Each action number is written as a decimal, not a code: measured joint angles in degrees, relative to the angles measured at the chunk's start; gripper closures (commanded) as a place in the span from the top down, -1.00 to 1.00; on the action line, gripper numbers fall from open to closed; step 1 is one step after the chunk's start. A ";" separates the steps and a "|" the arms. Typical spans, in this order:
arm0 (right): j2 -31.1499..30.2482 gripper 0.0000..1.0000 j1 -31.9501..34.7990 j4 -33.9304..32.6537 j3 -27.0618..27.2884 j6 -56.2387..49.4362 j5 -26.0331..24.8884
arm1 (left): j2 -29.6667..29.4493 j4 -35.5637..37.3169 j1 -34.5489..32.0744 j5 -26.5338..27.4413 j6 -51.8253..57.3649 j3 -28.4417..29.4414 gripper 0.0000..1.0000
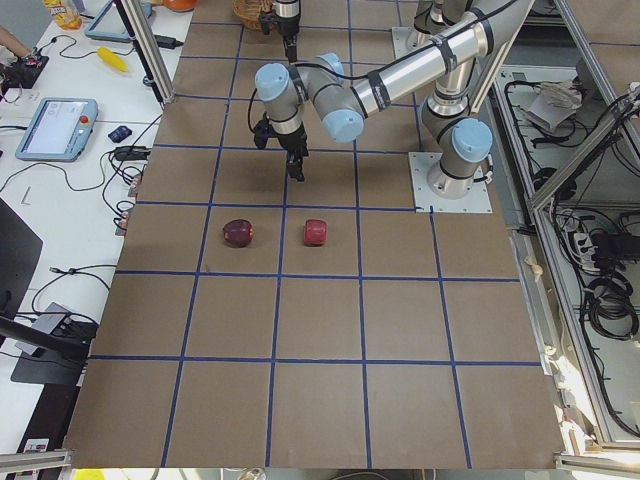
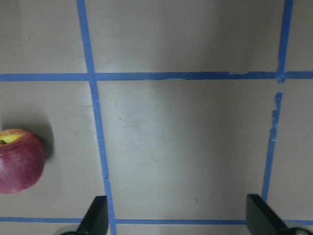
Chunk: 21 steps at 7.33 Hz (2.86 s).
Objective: Put all apples into basket
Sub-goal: 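Grasp green apple with right gripper while left gripper grasps nearer red apple, then carry green apple over basket while left gripper carries red apple toward center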
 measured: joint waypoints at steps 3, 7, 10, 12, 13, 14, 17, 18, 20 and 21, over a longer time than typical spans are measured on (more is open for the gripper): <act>3.76 1.00 1.74 -0.85 0.98 -0.28 0.01 | -1.65 16.87 8.80 0.05 15.18 -9.28 1.00; 6.51 -0.82 2.29 -2.93 1.39 -1.12 0.04 | -7.33 23.02 10.74 -0.20 16.85 -11.42 -0.16; 6.28 -1.00 1.66 -5.01 0.90 -1.22 0.09 | -8.04 23.63 10.50 -1.35 14.80 -10.87 -0.24; 1.71 -1.00 -1.28 1.09 -1.26 -1.18 -0.15 | -6.37 20.11 8.11 -4.53 9.82 -9.68 -0.24; -1.74 -1.00 -6.16 6.57 -2.78 -1.42 -0.59 | -5.24 17.72 5.43 -5.27 5.66 -9.05 -0.23; -4.82 -1.00 -13.30 10.67 -4.11 -2.86 -0.81 | -4.25 15.96 2.14 -5.56 0.53 -8.78 -0.24; -4.53 -1.00 -35.36 9.81 -7.30 -19.09 -2.01 | -3.97 14.83 -11.21 -6.19 -20.15 -8.53 -0.23; -1.36 -1.00 -40.17 6.12 -8.90 -24.65 -3.61 | -4.16 15.17 -17.37 -6.78 -30.70 -8.11 -0.23; 6.64 -1.00 -45.57 1.04 -13.60 -31.38 -5.83 | -6.30 17.13 -28.92 -8.82 -50.99 -5.41 -0.23; 9.45 -1.00 -46.97 0.28 -15.45 -32.35 -7.66 | -8.57 20.31 -33.50 -11.08 -58.25 -3.91 -0.23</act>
